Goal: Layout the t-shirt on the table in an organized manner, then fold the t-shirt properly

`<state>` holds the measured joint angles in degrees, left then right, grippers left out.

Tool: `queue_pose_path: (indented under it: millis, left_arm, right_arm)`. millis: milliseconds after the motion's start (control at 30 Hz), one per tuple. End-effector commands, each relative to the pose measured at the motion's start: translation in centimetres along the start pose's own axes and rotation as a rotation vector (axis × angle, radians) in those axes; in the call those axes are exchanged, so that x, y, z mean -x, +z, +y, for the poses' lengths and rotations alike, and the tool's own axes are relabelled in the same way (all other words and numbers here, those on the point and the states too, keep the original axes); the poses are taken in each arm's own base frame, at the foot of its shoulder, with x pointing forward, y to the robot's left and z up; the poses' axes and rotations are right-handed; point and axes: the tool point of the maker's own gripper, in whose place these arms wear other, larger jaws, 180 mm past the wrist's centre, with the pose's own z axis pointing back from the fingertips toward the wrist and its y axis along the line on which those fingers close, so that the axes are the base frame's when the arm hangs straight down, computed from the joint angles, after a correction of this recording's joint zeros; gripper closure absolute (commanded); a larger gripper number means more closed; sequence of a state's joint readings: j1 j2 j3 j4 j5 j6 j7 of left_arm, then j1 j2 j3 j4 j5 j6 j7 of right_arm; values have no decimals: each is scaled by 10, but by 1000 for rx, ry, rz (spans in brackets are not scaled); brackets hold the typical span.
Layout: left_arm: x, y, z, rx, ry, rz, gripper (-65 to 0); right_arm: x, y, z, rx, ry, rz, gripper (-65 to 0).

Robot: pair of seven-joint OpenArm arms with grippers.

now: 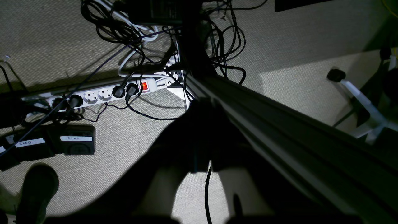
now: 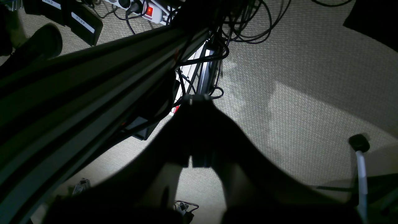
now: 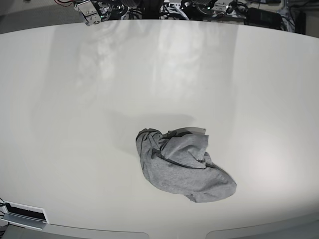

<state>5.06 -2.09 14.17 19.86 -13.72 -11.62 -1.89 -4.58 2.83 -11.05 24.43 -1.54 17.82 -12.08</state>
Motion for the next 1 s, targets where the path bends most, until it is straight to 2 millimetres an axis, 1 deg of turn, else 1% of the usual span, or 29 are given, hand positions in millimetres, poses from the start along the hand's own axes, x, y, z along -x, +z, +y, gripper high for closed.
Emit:
queue_pose_path:
  millis: [0,533,700,867,900,967]
  left_arm:
    - [-7,-1,-4,15,3,-22,0]
    - [-7,-1,-4,14,3,-22,0]
    - [-11,-1,-8,22,-1,-33,0]
    - [-1,-1,-10,28,-8,39,0]
    - [1,0,-11,30,-9,57,0]
    - [11,1,-14,35,-14,116,0]
  right_arm:
    - [-23,3,-5,2,11,-46,0]
    - [-23,3,-5,2,12,-47,0]
    - [-28,4,-6,5,17,-60,0]
    - [-30,5,-6,6,18,-62,0]
    - [-29,5,-6,6,18,-54,0]
    - [-18,5,-5,0,20,1,0]
